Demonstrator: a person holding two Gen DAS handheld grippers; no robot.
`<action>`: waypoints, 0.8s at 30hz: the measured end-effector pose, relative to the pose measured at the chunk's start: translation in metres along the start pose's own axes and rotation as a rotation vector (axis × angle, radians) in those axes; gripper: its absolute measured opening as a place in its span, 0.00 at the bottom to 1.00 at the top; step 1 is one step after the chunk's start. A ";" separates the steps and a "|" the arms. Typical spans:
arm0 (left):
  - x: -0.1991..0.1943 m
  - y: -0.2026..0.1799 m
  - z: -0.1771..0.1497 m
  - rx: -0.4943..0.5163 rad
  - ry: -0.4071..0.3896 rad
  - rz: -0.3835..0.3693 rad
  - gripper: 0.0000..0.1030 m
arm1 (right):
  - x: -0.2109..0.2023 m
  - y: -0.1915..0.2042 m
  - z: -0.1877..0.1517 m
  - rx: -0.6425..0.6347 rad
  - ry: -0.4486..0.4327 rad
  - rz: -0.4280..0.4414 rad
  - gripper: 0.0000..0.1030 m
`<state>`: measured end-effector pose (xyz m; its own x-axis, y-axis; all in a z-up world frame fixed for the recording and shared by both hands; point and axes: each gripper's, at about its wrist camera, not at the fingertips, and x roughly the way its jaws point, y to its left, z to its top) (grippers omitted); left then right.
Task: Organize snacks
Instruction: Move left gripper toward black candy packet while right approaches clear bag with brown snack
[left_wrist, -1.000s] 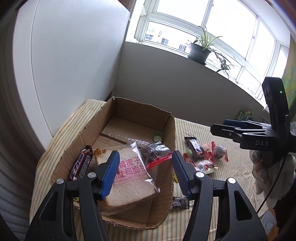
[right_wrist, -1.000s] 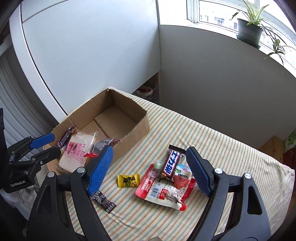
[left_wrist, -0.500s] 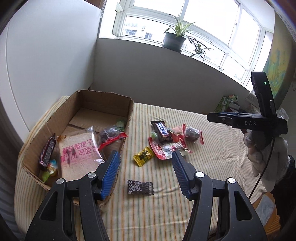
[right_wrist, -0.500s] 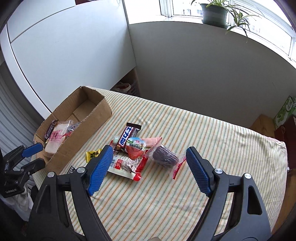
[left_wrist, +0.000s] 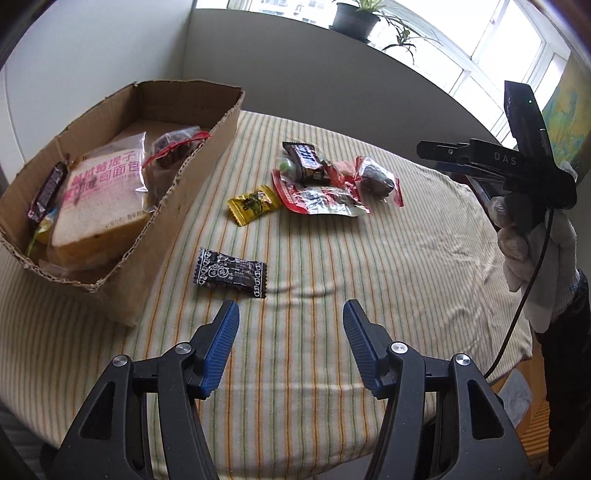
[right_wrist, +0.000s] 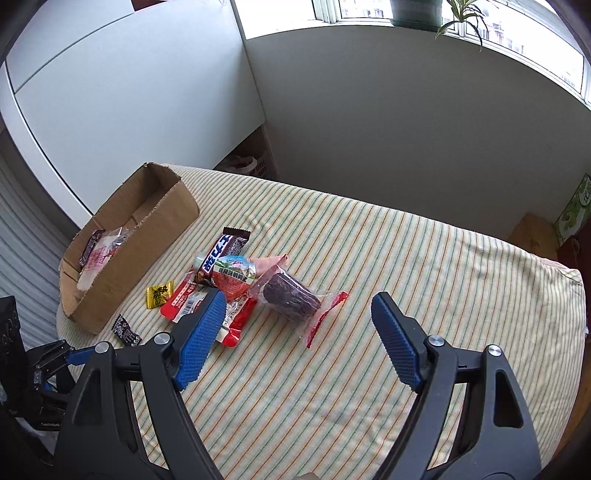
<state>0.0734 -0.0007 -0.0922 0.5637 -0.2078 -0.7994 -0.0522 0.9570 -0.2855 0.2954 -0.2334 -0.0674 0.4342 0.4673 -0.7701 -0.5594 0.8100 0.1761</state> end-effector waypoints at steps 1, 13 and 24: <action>0.002 0.001 -0.001 -0.007 0.002 0.010 0.56 | 0.001 -0.002 0.000 -0.003 0.001 0.004 0.81; 0.033 0.007 0.011 0.007 0.010 0.114 0.56 | 0.017 -0.003 0.009 -0.029 0.004 0.042 0.81; 0.047 0.000 0.026 0.062 -0.005 0.130 0.56 | 0.040 -0.009 0.012 -0.048 0.047 0.072 0.72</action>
<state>0.1214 -0.0056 -0.1161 0.5598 -0.0800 -0.8248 -0.0742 0.9865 -0.1460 0.3262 -0.2179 -0.0929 0.3587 0.5055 -0.7847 -0.6216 0.7565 0.2032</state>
